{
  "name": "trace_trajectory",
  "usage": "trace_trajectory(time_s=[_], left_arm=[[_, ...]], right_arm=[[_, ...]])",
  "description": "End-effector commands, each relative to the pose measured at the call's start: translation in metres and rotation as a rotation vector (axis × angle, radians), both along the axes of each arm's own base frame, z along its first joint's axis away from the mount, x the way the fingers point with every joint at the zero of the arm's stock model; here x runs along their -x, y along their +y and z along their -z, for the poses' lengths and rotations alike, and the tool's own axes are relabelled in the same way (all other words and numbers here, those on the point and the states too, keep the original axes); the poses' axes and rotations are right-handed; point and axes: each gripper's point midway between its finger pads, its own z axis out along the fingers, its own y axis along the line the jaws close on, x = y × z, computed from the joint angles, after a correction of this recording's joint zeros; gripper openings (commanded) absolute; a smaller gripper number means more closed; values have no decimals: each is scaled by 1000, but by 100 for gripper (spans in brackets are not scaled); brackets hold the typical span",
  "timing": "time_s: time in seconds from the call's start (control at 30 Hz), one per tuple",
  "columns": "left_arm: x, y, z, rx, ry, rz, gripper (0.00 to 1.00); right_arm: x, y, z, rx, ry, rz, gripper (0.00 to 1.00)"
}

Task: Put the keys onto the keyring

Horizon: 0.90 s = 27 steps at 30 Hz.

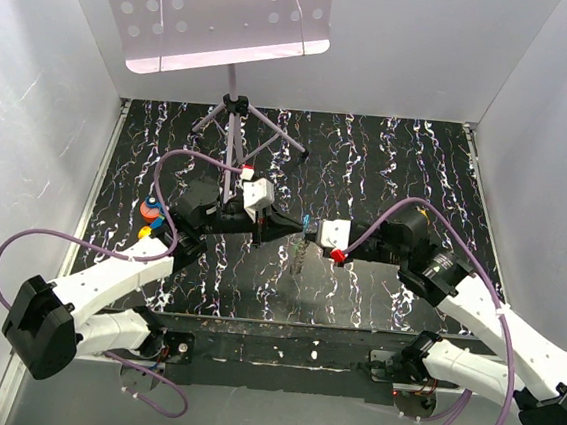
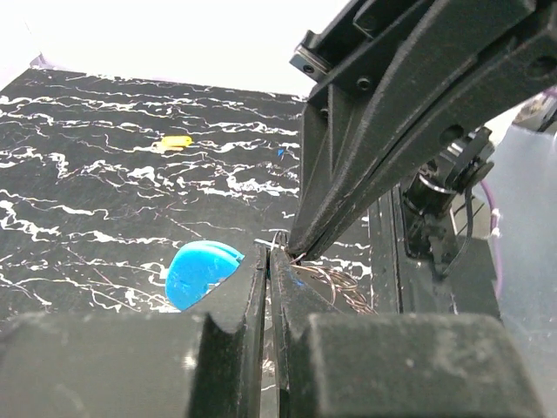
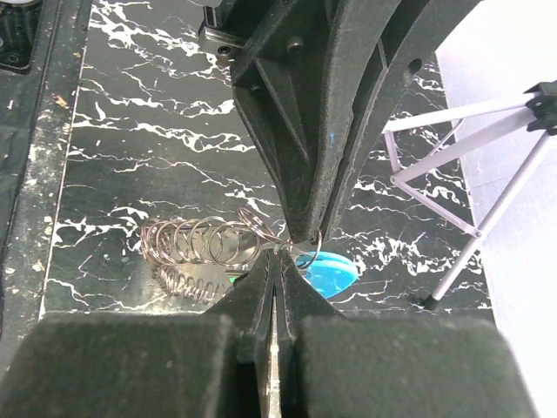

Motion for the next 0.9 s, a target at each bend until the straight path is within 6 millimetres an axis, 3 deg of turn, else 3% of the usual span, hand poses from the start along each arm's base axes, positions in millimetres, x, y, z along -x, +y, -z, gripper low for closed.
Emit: trace_trajectory(time_s=[0.0, 0.23, 0.43, 0.53, 0.67, 0.87], left_arm=[[-9, 0, -42, 181, 15, -76, 0], [-13, 6, -45, 287, 84, -137, 0], [-12, 15, -54, 362, -17, -161, 0], [0, 18, -61, 389, -113, -119, 0], [24, 14, -66, 371, -230, 18, 0], [48, 10, -75, 352, -266, 166, 0]], right_arm=[[8, 2, -2, -18, -19, -32, 1], [8, -1, -8, -51, -44, -18, 2], [34, -11, -25, -81, -30, -105, 49], [35, -21, -41, -140, 64, -64, 57], [32, -31, -61, -228, 219, -44, 63], [31, -22, -81, -310, 361, -75, 60]])
